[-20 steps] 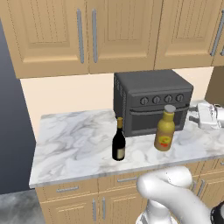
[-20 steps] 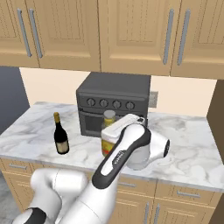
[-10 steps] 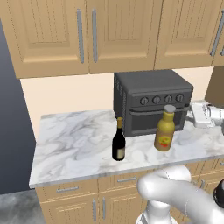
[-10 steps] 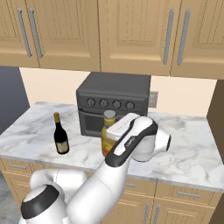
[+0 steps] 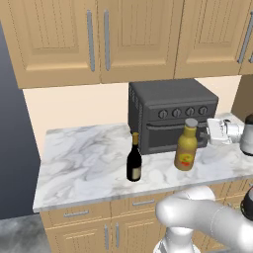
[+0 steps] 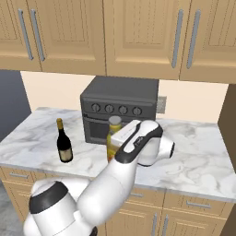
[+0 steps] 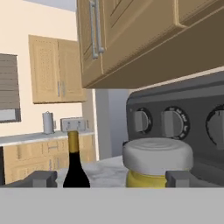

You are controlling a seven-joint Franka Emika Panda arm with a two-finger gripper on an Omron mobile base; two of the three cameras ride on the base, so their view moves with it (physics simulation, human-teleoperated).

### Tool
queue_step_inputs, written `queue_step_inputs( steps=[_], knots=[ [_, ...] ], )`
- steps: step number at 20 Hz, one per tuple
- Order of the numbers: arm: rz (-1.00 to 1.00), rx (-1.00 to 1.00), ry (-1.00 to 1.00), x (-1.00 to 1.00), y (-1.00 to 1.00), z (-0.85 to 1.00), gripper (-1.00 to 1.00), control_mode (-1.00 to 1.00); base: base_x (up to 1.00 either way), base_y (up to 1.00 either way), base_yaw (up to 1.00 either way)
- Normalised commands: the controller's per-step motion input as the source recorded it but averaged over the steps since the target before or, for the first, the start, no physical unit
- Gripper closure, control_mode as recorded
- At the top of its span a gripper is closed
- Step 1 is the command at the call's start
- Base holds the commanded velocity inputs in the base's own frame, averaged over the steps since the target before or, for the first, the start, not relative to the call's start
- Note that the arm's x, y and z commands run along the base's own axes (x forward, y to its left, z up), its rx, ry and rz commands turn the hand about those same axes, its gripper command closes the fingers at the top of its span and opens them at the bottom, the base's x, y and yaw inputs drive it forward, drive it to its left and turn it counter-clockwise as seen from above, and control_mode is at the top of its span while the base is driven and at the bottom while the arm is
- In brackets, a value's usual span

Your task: There is a wine glass and glass cup on the dining counter. Place the wine bottle next to the wine glass and the juice bottle next to the glass cup.

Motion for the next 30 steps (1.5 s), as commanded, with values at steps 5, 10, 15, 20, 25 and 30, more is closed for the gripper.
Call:
queue_step_inputs(
  steps=[5, 10, 15, 20, 25, 30],
  knots=[
    [0.0, 0.0, 0.02, 0.16, 0.0, -0.13, -1.0, -1.0, 0.0, 0.0, 0.0],
    [0.0, 0.0, 0.0, 0.15, 0.0, 0.0, -1.0, -1.0, 0.0, 0.0, 0.0],
    [0.0, 0.0, 0.0, 0.36, 0.0, 0.0, -1.0, -1.0, 0.0, 0.0, 0.0],
    [0.0, 0.0, 0.0, 0.08, 0.21, 0.0, -1.0, -1.0, 0.0, 0.0, 0.0],
    [0.0, 0.0, 0.0, 0.16, 0.35, -0.06, -1.0, -1.0, 0.0, 0.0, 0.0],
    [0.0, 0.0, 0.0, 0.12, 0.37, -0.1, -1.0, -1.0, 0.0, 0.0, 0.0]
  ],
)
